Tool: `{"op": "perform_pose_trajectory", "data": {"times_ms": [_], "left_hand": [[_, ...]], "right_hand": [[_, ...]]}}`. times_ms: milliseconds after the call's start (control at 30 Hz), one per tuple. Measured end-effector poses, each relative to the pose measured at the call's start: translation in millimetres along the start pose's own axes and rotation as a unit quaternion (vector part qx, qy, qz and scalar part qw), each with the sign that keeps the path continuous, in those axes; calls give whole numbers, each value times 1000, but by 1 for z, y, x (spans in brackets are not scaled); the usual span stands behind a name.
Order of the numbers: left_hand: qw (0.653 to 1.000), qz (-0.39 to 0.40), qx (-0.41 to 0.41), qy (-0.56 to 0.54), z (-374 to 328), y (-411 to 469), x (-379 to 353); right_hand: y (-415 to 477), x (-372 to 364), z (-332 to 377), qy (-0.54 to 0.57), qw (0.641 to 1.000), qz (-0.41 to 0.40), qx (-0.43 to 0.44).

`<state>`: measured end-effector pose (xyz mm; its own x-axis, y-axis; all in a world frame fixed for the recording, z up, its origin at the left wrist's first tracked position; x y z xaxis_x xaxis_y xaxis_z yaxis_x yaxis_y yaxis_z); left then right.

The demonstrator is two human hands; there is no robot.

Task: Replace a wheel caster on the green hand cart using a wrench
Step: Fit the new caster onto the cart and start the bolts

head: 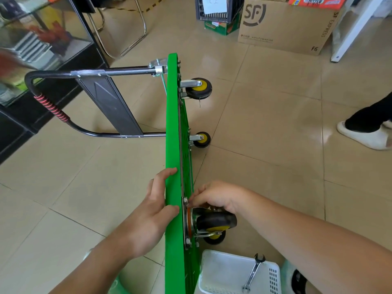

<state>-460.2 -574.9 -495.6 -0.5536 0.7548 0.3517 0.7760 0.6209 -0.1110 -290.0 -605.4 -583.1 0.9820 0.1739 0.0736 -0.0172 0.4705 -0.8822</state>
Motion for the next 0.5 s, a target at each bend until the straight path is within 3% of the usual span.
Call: {"op": "perform_pose_trajectory", "data": {"times_ms": [233, 500], "left_hand": [[1000, 1, 3, 8, -4, 0, 0], [1000, -1, 7, 9, -4, 1, -1]], "right_hand": [[0, 1, 0, 27, 999, 8, 26], [-1, 2, -2, -36, 997, -19, 61]]}}
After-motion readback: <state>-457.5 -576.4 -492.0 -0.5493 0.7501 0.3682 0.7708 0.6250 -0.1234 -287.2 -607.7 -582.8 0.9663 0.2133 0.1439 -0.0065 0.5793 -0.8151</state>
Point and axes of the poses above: each hand's wrist, its own y-axis towards the middle knuckle, its own x-axis out of the back of the hand, z = x × y, the point moved 5 cm from there along y, towards the middle knuckle, and after that the axes turned 14 degrees about -x, right-handed, at the moved point
